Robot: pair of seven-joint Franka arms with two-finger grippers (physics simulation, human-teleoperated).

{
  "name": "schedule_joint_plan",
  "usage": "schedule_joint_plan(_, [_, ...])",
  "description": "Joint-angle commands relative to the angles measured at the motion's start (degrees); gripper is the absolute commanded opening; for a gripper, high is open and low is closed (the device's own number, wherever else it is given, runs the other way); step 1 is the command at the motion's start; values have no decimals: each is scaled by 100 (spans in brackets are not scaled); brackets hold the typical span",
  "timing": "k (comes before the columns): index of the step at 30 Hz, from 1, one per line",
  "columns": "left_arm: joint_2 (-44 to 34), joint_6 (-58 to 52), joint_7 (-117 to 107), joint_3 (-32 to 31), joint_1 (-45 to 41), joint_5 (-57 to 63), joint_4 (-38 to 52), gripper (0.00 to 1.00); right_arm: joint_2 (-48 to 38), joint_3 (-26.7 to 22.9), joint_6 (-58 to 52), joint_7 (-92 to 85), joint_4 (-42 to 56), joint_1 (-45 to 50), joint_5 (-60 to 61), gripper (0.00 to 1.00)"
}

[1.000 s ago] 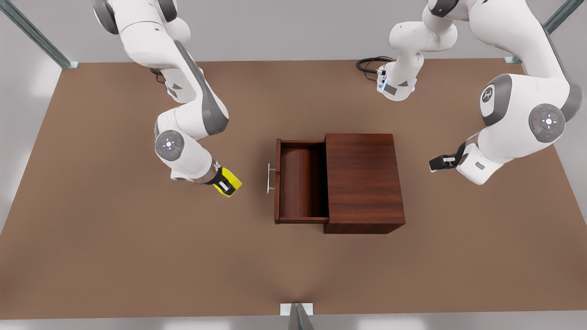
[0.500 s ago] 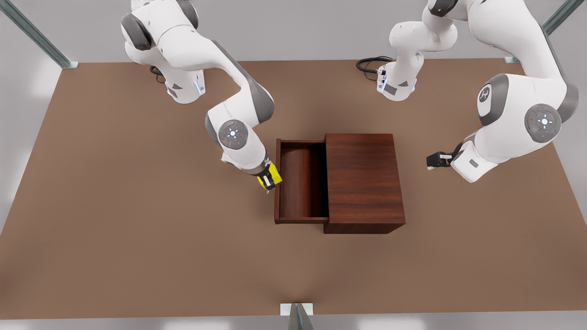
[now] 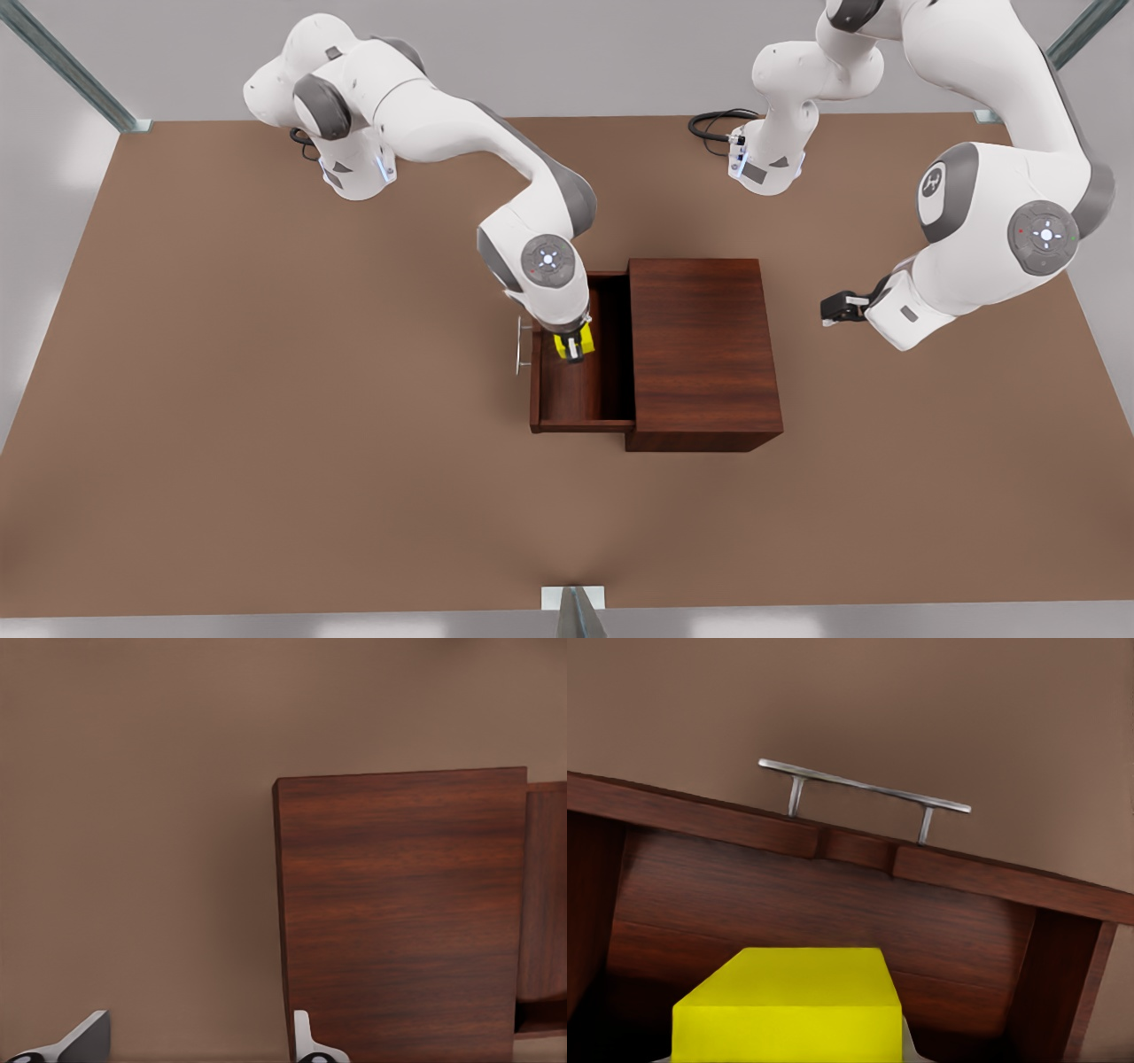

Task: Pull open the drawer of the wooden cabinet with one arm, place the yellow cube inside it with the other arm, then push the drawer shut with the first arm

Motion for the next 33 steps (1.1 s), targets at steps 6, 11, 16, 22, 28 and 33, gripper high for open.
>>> schedule_joint_plan(6, [-3, 17, 61, -3, -23, 14, 3, 100, 118, -11, -4, 2039, 115, 67, -29, 100])
schedule_joint_plan(11, [-12, 0, -87, -3, -14, -3, 3, 100, -558, 51, -1128, 792, 62, -1075, -170, 100])
schedule_joint_plan(16, [103, 8, -4868, -56, -927, -258, 12, 0, -1498, 33, -1551, -3495, -702, -3167, -240, 100])
schedule_joint_plan(22, [445, 825, -9104, -56, -2307, -636, 108, 0, -3151, 33, -1005, -12446, -3023, -4635, -1533, 100])
schedule_joint_plan(28, [1763, 2397, -12846, -30, -3660, 30, 1172, 0, -2800, 94, -821, -12111, -2944, -4565, -1339, 100])
schedule_joint_plan(33, [2757, 4710, -15073, 40, -4716, 919, 1576, 0, -2703, 965, -856, -11997, -2900, -5180, -1383, 100])
